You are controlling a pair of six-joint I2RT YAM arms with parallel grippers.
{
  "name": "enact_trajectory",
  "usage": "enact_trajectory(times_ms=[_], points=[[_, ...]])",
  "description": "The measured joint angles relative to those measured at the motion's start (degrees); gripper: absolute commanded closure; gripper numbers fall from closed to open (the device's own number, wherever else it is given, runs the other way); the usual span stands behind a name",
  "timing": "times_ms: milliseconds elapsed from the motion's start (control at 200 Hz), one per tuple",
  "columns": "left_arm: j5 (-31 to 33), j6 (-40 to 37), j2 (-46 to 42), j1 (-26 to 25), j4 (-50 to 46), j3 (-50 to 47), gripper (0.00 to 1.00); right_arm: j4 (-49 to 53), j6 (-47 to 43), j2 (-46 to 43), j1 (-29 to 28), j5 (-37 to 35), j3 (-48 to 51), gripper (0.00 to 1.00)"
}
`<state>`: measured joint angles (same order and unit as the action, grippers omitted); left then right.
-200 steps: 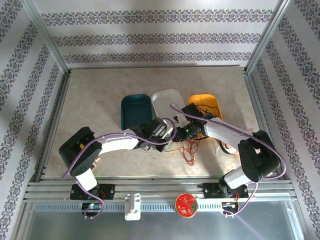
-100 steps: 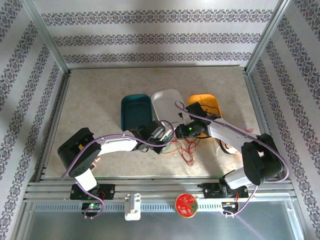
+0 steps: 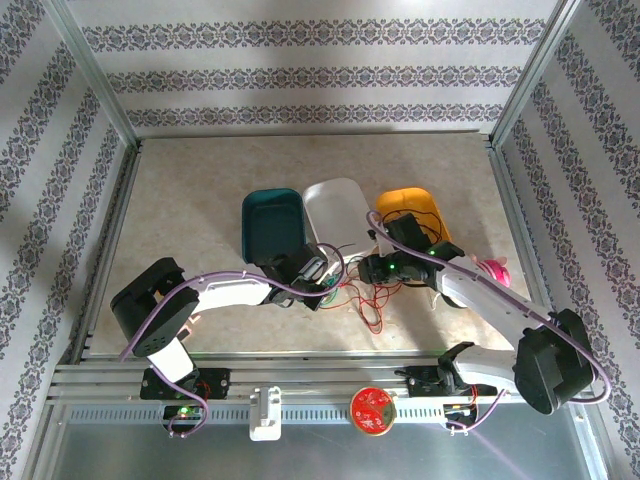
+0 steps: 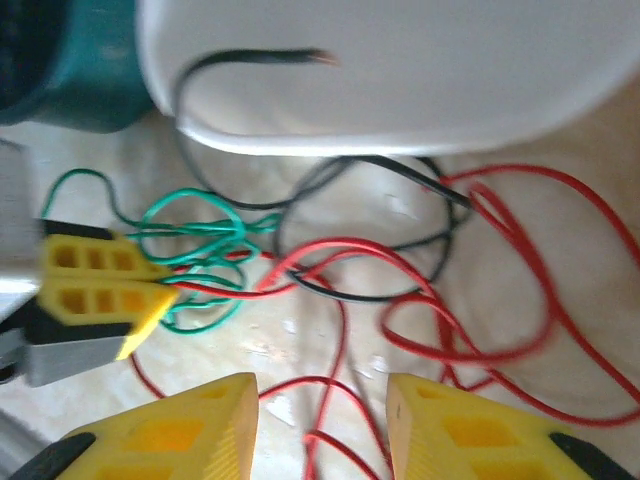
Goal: Untangle the cables
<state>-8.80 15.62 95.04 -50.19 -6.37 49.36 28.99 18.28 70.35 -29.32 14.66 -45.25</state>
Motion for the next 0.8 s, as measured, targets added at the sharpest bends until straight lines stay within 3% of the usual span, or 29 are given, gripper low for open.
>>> enact_trajectory(times_ms=[515, 800], points=[[0.83, 1.44, 0.02, 0.00, -0.35, -0.17, 1.00, -0.48, -4.17, 18.38, -4.11, -0.79, -10.84, 0.62], [0.48, 1.27, 0.04, 0.00, -0.15, -0.17, 1.00, -0.26, -4.79, 20.17, -4.83, -1.88, -10.73, 0.62]])
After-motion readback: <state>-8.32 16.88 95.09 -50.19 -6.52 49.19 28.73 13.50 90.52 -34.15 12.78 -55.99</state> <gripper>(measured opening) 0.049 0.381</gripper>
